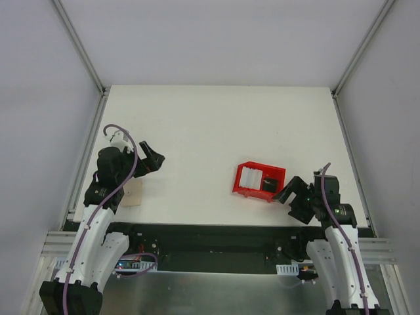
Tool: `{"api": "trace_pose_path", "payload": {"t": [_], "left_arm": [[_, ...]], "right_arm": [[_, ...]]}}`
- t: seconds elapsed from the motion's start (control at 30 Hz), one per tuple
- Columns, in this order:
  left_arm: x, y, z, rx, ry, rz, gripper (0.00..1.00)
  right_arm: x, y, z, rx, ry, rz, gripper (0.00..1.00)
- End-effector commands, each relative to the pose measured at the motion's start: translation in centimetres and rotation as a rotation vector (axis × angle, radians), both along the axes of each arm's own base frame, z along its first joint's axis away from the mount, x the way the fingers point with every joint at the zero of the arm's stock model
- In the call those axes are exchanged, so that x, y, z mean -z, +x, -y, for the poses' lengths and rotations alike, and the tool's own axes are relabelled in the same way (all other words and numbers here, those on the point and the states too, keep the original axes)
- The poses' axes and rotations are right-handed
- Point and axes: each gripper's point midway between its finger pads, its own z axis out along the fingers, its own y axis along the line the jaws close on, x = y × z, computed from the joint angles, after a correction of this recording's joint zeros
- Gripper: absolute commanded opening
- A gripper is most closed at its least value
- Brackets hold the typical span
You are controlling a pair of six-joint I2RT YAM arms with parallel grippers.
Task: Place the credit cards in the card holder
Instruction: Move the storage box to the center of the board.
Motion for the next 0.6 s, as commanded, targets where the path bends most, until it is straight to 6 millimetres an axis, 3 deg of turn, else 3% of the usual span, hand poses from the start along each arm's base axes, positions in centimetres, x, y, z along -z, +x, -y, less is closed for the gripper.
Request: {"api": "trace_pose_path", "payload": {"t": [0.0,0.23,0.57], "left_arm": [[-0.7,-0.4,0.8,0.059,-0.001,0.022,0.99],[1.0,-0.5,0.6,0.030,-0.010,-0.027,0.99],[1.6,-1.1,0.7,0.031,-0.023,-0.051,0.99]], "right_arm": [[-0.7,1.9,-1.4,-0.008,0.087,0.030,0.96],[-0.6,3.7,-2.0,-0.022,0.116,0.031,0.96],[-0.8,6.2,-3.1,0.003,0.172,0.038,0.96]]}}
